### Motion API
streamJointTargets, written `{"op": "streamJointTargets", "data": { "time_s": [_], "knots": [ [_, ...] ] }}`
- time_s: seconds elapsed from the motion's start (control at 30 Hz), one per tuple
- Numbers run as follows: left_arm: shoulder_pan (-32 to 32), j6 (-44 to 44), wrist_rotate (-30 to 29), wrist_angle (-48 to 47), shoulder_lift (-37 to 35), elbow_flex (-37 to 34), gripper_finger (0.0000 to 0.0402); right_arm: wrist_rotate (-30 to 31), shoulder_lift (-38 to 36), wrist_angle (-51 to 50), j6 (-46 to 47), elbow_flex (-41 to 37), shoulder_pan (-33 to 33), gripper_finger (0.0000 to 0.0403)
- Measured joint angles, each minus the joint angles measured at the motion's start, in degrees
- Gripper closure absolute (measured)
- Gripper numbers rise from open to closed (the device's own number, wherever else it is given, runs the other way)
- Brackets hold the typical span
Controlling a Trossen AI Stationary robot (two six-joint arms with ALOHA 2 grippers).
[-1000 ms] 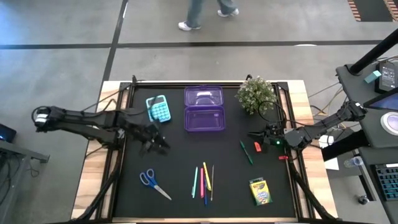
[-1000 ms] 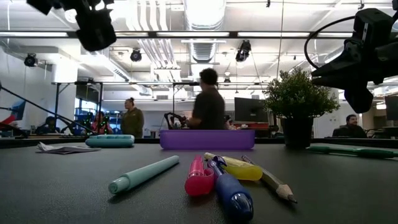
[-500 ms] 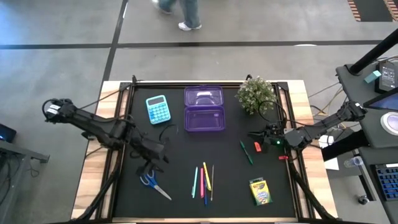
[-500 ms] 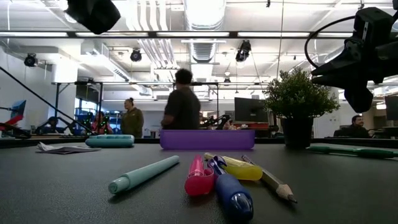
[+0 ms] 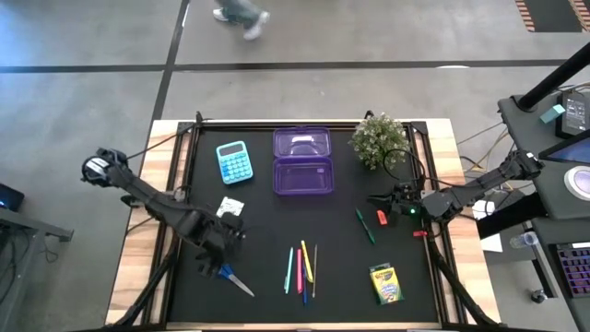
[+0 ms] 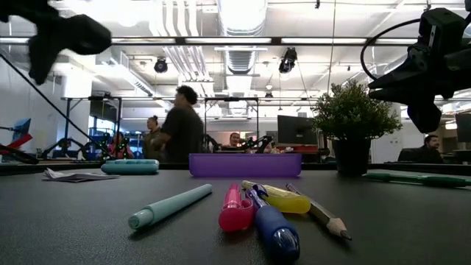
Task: Pack school essentials
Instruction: Put the blue scissors into the purple supply box
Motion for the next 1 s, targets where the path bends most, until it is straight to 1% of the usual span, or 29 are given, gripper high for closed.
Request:
{"op": "streamJointTargets", "data": {
  "time_s": [0.2, 0.33, 0.47, 0.57, 0.7, 0.83, 0.9, 1.0],
  "knots": [
    [-5.2, -1.5, 0.0, 1.9, 2.7, -0.2, 0.0179, 0.0, 0.0, 0.0, 0.0, 0.0, 0.0, 0.0335],
    [-8.2, -1.5, -2.0, 3.9, 6.5, -1.3, 0.0165, 0.0, 0.0, 0.0, 0.0, 0.0, 0.0, 0.0335],
    [-10.3, -3.4, -3.1, 4.0, 12.4, -1.2, 0.0165, 0.0, 0.0, 0.0, 0.0, 0.0, 0.0, 0.0335],
    [-11.1, -2.9, -3.6, 4.2, 15.8, -1.0, 0.0165, 0.0, 0.0, 0.0, 0.0, 0.0, 0.0, 0.0335],
    [-11.5, -2.8, -5.9, 4.1, 19.1, -1.2, 0.0165, 0.0, 0.0, 0.0, 0.0, 0.0, 0.0, 0.0335],
    [-11.5, -2.8, -5.9, 4.8, 21.2, -1.3, 0.0165, 0.0, 0.0, 0.0, 0.0, 0.0, 0.0, 0.0335],
    [-11.5, -2.8, -5.9, 5.0, 21.6, -1.2, 0.0171, 0.0, 0.0, 0.0, 0.0, 0.0, 0.0, 0.0335],
    [-11.6, -2.7, -5.6, 5.2, 22.3, -1.2, 0.0198, 0.0, 0.0, 0.0, 0.0, 0.0, 0.0, 0.0335]
  ]
}}
